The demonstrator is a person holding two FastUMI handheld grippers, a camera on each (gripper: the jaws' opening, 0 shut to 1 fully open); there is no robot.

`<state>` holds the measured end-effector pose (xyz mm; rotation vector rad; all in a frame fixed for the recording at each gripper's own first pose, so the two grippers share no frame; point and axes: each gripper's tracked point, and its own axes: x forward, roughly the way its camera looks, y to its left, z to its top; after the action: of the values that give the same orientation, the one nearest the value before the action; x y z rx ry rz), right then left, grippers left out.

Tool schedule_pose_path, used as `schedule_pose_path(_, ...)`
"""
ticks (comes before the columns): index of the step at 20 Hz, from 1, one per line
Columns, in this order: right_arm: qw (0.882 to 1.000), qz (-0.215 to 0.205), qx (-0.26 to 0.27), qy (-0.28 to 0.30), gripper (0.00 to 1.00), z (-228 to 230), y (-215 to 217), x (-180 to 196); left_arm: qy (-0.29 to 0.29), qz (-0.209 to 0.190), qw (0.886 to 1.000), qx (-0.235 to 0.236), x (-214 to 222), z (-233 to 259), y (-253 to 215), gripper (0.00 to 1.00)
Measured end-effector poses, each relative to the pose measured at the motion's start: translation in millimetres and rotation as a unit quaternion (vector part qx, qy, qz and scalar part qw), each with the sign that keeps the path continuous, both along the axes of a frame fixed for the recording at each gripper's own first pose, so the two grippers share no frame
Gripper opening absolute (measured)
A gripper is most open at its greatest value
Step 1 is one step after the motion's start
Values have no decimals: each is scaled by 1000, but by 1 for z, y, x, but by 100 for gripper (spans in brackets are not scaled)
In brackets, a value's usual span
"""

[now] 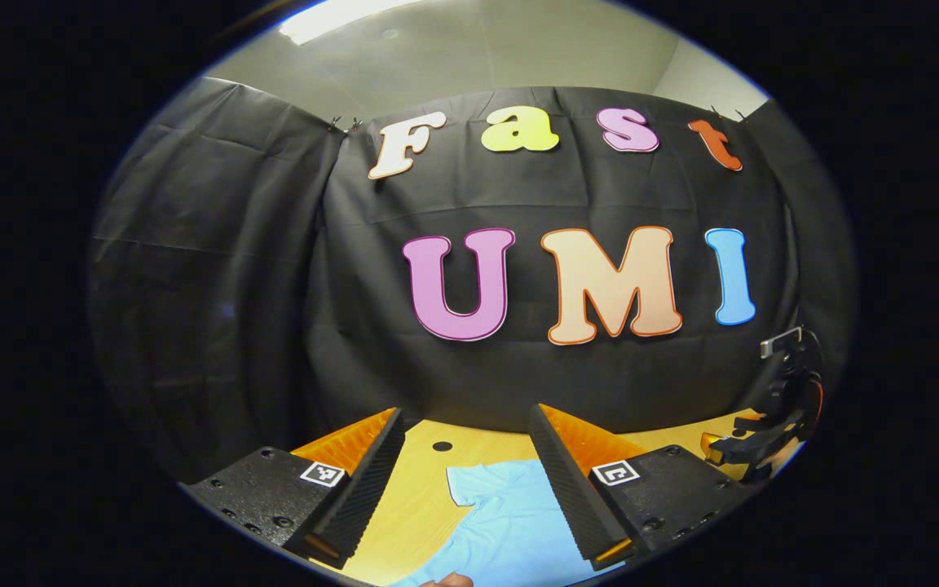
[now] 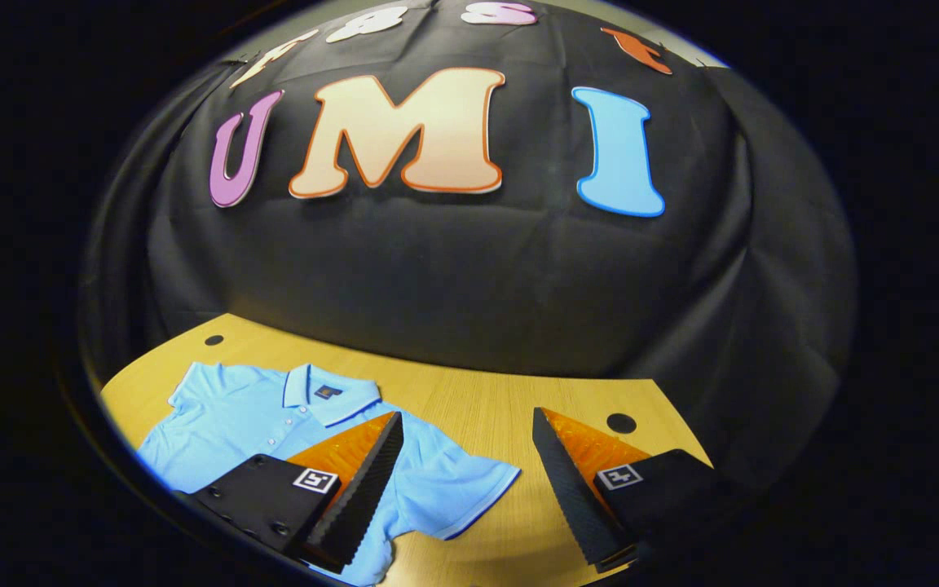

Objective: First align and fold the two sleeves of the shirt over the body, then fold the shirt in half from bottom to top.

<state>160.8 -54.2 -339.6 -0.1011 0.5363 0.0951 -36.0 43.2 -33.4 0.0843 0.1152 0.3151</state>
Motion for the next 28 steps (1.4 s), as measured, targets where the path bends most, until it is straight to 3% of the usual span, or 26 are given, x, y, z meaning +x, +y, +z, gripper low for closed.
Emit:
schedule_pose_path(13, 993, -25, 12, 112, 99, -115, -14, 2, 38, 34, 999, -7, -2, -29, 3, 94)
schedule_pose_path(21, 982, -44, 29, 184, 99, -156, -17, -17, 48, 26, 998, 0, 6, -33, -7, 94)
schedule_pose_path(26, 985, -35, 32, 164, 99, -154, -13, -12, 51, 23, 998, -1, 7, -35, -11, 93)
schedule_pose_path(27, 986, -32, 35, 163, 94, -155, -10, -12, 51, 22, 998, -3, 6, -37, -12, 93)
schedule_pose_path(28, 985, -31, 41, 164, 67, -154, -5, -13, 51, 21, 998, -5, 6, -38, -13, 92)
